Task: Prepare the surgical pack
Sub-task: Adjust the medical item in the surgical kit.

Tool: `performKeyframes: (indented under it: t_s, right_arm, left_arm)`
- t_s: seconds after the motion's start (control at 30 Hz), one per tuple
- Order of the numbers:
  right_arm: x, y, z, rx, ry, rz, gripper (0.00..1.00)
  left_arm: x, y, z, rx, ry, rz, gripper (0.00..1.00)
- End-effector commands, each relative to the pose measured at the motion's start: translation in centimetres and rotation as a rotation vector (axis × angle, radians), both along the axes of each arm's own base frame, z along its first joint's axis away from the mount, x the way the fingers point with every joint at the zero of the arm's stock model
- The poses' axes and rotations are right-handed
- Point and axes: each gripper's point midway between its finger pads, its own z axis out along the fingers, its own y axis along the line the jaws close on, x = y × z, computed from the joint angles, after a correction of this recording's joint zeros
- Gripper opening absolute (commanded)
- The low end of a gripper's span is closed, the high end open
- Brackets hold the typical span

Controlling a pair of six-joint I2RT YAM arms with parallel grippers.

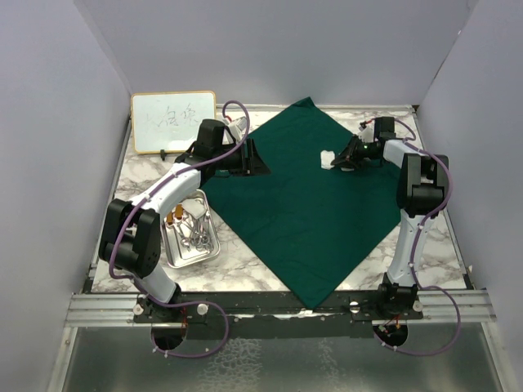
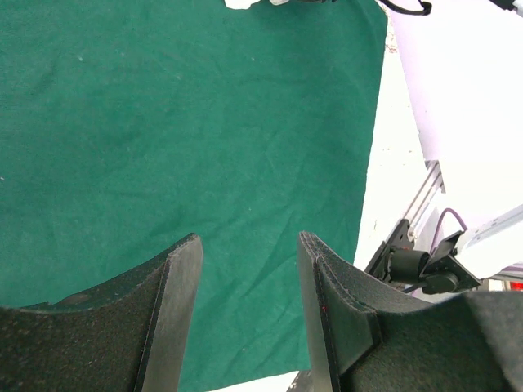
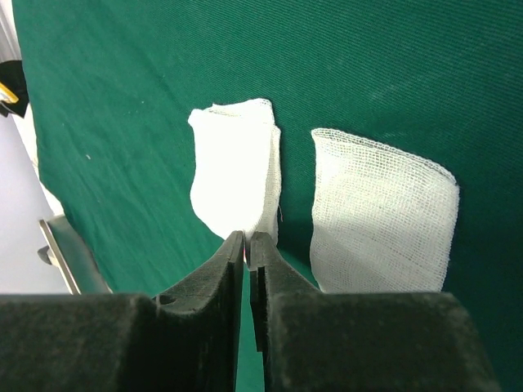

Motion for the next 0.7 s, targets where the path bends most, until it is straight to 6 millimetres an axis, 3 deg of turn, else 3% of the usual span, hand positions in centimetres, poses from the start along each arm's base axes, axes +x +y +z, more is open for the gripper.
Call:
performKeyframes:
  t_s: [0.0,0.67]
  right_arm:
    - [-0.5,-0.5,-1.1,-0.015,0.028,-0.005,0.11]
    - [-0.4,-0.6,2.7,-0.036,-0.062,-0.008,0.41]
  left_arm:
    - [-0.5,-0.4,1.1,-0.038,-0.023,-0.026,0.53]
    - [-0.6,-0.4,1.5,-0.047,-0.03,-0.027,0.53]
